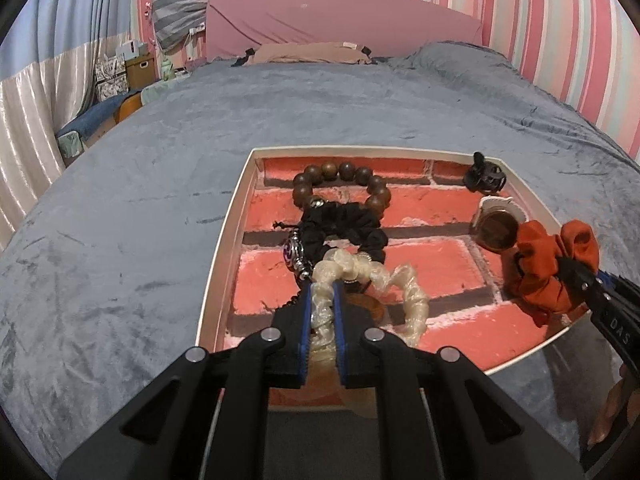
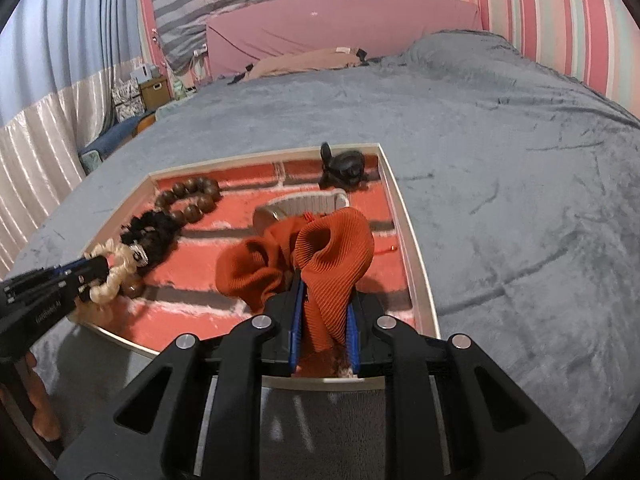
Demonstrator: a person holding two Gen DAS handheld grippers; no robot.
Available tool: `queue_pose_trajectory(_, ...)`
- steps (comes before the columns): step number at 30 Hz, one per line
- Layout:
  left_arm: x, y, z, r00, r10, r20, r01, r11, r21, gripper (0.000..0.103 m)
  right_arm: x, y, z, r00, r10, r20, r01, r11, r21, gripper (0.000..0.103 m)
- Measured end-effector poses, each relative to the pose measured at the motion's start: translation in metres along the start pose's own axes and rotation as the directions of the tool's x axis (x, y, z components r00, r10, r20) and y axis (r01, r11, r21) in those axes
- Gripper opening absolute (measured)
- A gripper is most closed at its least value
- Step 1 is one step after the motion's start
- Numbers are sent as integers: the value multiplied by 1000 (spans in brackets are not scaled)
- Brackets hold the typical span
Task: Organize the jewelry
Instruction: 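Carry both scrunchies into the tray and open both tools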
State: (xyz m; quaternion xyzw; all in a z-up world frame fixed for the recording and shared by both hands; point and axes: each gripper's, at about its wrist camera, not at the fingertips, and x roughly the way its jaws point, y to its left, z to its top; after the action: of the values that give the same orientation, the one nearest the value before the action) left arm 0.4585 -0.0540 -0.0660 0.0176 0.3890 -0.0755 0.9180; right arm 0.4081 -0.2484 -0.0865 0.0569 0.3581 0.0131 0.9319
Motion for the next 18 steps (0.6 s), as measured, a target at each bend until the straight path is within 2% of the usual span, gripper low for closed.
queue_pose_trajectory(6,5,2,-3,1000,9,-4,-9,1000,-3,12,0,1,-3,1000,-8,-8,8,1000,-6,22)
queue_pose_trajectory(9,4,3,-4,1000,12,-5,-12,1000,-3,13,-2,1,-3,1000,-12,-7,12,1000,-7,30)
queue_pose_trajectory(10,3,4,-4,1000,13,-7,-13,1000,-5,13,-4,1,-3,1000,-13,-4,13,1000,-8,37)
queue_pose_trajectory(11,1,5,-4,1000,10,-10,-10,1000,-9,19,-7,1,-3,1000,-11,-1,11,1000,-8,47)
queue_pose_trajectory(12,-1,6,-5,1000,11,-9,-11,1000,-13,35,-9,1,-2,1000,-10,1,10,1000,-8,52)
queue_pose_trajectory(13,-5,7,-5,1000,17,-2,-17,1000,-17,47,-12,0,-3,1000,-9,4,9,1000,-8,58)
queue_pose_trajectory(14,-10,7,-6,1000,26,14,-25,1000,-17,62,-15,1,-3,1000,-16,5,16,1000,-13,60)
queue_pose_trajectory(18,-26,5,-8,999,20,31,-20,1000,-2,63,-26,-2,-5,1000,-22,9,22,1000,-19,69)
